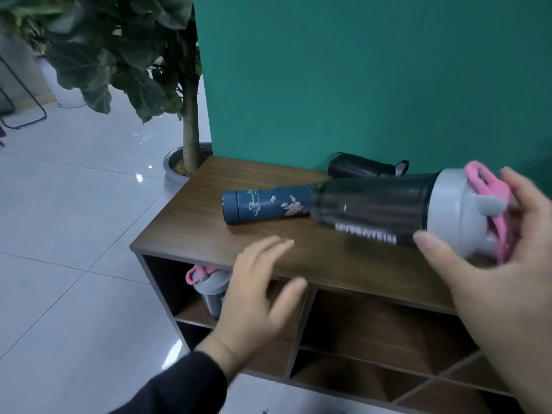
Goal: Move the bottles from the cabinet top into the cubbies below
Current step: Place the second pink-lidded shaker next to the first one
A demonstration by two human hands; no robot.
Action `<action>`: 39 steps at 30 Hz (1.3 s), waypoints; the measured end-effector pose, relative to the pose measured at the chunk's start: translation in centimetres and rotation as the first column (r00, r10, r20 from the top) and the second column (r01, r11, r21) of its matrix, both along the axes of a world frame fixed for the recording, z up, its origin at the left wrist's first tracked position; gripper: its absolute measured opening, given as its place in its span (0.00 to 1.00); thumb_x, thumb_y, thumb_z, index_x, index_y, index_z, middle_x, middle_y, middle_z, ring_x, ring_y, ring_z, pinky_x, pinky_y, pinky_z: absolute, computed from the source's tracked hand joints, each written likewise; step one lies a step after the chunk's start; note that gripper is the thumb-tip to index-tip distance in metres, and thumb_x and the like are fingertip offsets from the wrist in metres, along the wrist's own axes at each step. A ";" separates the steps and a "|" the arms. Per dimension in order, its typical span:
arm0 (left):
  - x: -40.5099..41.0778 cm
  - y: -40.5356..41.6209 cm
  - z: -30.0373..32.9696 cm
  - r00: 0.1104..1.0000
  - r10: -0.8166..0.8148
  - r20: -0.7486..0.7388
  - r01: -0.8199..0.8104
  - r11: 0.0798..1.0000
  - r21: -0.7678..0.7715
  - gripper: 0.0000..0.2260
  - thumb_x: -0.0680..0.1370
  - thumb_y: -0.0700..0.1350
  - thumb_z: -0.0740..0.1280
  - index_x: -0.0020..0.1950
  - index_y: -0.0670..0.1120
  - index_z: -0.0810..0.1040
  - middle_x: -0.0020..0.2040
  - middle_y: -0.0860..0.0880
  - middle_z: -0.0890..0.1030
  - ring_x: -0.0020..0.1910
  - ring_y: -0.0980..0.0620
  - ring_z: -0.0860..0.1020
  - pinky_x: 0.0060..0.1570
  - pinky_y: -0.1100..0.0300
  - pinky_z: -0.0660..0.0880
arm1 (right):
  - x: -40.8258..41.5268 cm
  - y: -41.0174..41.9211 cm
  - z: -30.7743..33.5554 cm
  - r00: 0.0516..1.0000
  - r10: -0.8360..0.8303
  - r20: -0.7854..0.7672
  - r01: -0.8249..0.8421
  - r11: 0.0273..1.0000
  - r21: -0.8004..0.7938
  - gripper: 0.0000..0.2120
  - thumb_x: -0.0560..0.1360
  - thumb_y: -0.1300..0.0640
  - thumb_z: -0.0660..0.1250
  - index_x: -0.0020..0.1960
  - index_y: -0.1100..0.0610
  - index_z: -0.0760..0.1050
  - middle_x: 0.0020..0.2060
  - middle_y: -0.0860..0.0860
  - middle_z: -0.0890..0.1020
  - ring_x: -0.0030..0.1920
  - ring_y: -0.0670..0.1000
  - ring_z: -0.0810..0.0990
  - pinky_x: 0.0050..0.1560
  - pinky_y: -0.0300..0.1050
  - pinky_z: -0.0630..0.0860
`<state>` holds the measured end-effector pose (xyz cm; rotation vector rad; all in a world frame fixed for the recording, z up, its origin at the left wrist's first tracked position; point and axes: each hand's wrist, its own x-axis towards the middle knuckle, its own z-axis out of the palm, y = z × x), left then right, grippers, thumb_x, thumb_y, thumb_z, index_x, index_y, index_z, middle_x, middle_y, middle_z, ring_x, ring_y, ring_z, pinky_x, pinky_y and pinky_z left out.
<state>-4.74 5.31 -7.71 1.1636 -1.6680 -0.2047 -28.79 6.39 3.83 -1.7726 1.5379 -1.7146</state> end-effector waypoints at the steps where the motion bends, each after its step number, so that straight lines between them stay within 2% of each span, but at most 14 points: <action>1: -0.6 1.9 -0.1 0.999 -0.022 0.026 0.023 0.999 -0.046 0.27 0.81 0.60 0.63 0.75 0.46 0.68 0.71 0.48 0.74 0.73 0.50 0.71 0.73 0.54 0.67 | 0.2 1.7 0.1 0.995 0.052 -0.082 -0.050 0.998 0.023 0.51 0.57 0.42 0.83 0.74 0.38 0.61 0.67 0.31 0.69 0.65 0.28 0.70 0.62 0.22 0.67; 4: -2.9 7.1 -1.2 0.994 -0.027 0.102 0.038 0.994 -0.102 0.38 0.76 0.66 0.66 0.78 0.44 0.63 0.73 0.40 0.74 0.74 0.45 0.71 0.71 0.50 0.69 | 0.9 4.9 -2.5 0.933 0.202 -0.297 -0.175 0.978 0.114 0.52 0.55 0.37 0.81 0.75 0.41 0.64 0.70 0.42 0.73 0.70 0.42 0.73 0.68 0.38 0.71; 7: -3.0 9.4 -3.8 0.996 0.054 0.076 -0.061 0.994 0.092 0.38 0.75 0.71 0.59 0.76 0.47 0.67 0.69 0.41 0.78 0.67 0.47 0.78 0.61 0.51 0.75 | 2.7 6.3 -6.6 0.862 0.270 -0.428 -0.203 0.959 0.197 0.48 0.59 0.24 0.70 0.75 0.39 0.63 0.65 0.40 0.72 0.71 0.31 0.66 0.70 0.25 0.58; 10: -2.0 9.0 -6.9 0.992 0.124 0.026 -0.125 0.917 0.380 0.28 0.73 0.68 0.55 0.75 0.71 0.59 0.66 0.52 0.81 0.63 0.52 0.81 0.59 0.55 0.78 | 5.6 7.0 -11.0 0.890 0.345 -0.297 -0.253 0.917 0.309 0.49 0.57 0.23 0.70 0.75 0.30 0.59 0.64 0.38 0.71 0.65 0.33 0.70 0.63 0.19 0.60; 12: -1.6 8.5 -8.1 0.986 0.162 -0.047 -0.120 0.872 0.475 0.31 0.68 0.62 0.64 0.68 0.82 0.59 0.63 0.65 0.80 0.64 0.57 0.80 0.62 0.56 0.77 | 7.4 6.6 -14.5 0.906 0.357 -0.229 -0.276 0.907 0.319 0.50 0.55 0.27 0.74 0.73 0.27 0.59 0.65 0.40 0.74 0.63 0.38 0.73 0.63 0.23 0.64; 14: -0.7 8.4 -8.4 0.983 0.141 -0.113 -0.060 0.846 0.529 0.33 0.65 0.59 0.74 0.64 0.80 0.65 0.58 0.72 0.79 0.59 0.65 0.79 0.58 0.64 0.76 | 9.5 5.9 -17.2 0.935 0.355 0.002 -0.325 0.854 0.406 0.51 0.51 0.35 0.80 0.69 0.25 0.61 0.66 0.35 0.73 0.65 0.35 0.73 0.61 0.26 0.70; 16: 0.4 8.0 -8.4 0.977 0.135 -0.166 -0.009 0.802 0.597 0.35 0.65 0.54 0.79 0.67 0.74 0.67 0.59 0.72 0.79 0.57 0.66 0.79 0.54 0.65 0.78 | 11.3 5.2 -19.6 0.911 0.281 0.301 -0.400 0.780 0.481 0.51 0.50 0.50 0.85 0.68 0.33 0.66 0.66 0.40 0.77 0.63 0.37 0.78 0.55 0.33 0.77; 18: 1.7 6.8 -9.3 0.959 0.154 -0.238 0.050 0.737 0.674 0.34 0.67 0.48 0.79 0.67 0.69 0.69 0.57 0.63 0.82 0.54 0.64 0.81 0.50 0.59 0.83 | 13.0 4.7 -21.5 0.846 0.217 0.486 -0.484 0.694 0.533 0.45 0.60 0.67 0.83 0.70 0.47 0.67 0.62 0.47 0.79 0.54 0.35 0.83 0.46 0.32 0.79; 20: 2.2 4.9 -9.9 0.946 0.204 -0.253 0.031 0.717 0.697 0.30 0.71 0.43 0.77 0.61 0.72 0.72 0.55 0.56 0.82 0.53 0.61 0.81 0.48 0.56 0.83 | 14.4 3.7 -22.9 0.810 0.162 0.563 -0.525 0.628 0.575 0.35 0.69 0.69 0.77 0.71 0.54 0.67 0.60 0.51 0.82 0.51 0.37 0.84 0.45 0.32 0.79; 23: 2.3 2.0 -11.0 0.947 0.231 -0.225 0.011 0.673 0.739 0.31 0.72 0.47 0.76 0.69 0.64 0.68 0.62 0.52 0.72 0.62 0.53 0.75 0.60 0.48 0.80 | 15.2 1.8 -24.6 0.823 0.144 0.549 -0.515 0.597 0.615 0.33 0.72 0.56 0.76 0.73 0.51 0.67 0.61 0.47 0.83 0.58 0.41 0.83 0.55 0.38 0.80; 27: 2.5 -1.0 -13.6 0.909 0.270 -0.317 0.072 0.647 0.759 0.28 0.73 0.49 0.76 0.70 0.62 0.70 0.64 0.53 0.78 0.61 0.57 0.79 0.61 0.52 0.80 | 15.5 -0.7 -25.1 0.864 0.152 0.480 -0.472 0.574 0.669 0.40 0.66 0.39 0.73 0.75 0.44 0.65 0.65 0.42 0.79 0.64 0.41 0.78 0.62 0.39 0.75; 31: 2.0 -2.3 -14.5 0.863 0.251 -0.439 0.179 0.660 0.730 0.26 0.79 0.37 0.72 0.70 0.56 0.66 0.59 0.56 0.80 0.51 0.68 0.82 0.44 0.71 0.79 | 15.6 -2.1 -26.0 0.878 0.161 0.451 -0.458 0.559 0.691 0.33 0.74 0.50 0.72 0.75 0.43 0.62 0.64 0.41 0.76 0.66 0.43 0.75 0.62 0.38 0.71; 36: 1.5 -3.4 -14.9 0.826 0.271 -0.494 0.218 0.655 0.723 0.23 0.80 0.37 0.69 0.64 0.63 0.68 0.60 0.52 0.81 0.52 0.52 0.86 0.46 0.63 0.82 | 15.6 -3.2 -26.9 0.899 0.160 0.408 -0.421 0.577 0.700 0.38 0.74 0.49 0.71 0.79 0.41 0.57 0.67 0.44 0.75 0.67 0.45 0.74 0.69 0.47 0.73; 39: 1.3 -3.4 -15.0 0.817 0.280 -0.505 0.215 0.663 0.717 0.24 0.80 0.36 0.69 0.67 0.61 0.70 0.61 0.51 0.82 0.53 0.50 0.86 0.47 0.62 0.82 | 15.4 -3.2 -26.6 0.915 0.165 0.367 -0.393 0.558 0.730 0.38 0.73 0.46 0.71 0.78 0.40 0.57 0.65 0.43 0.77 0.65 0.43 0.76 0.67 0.46 0.74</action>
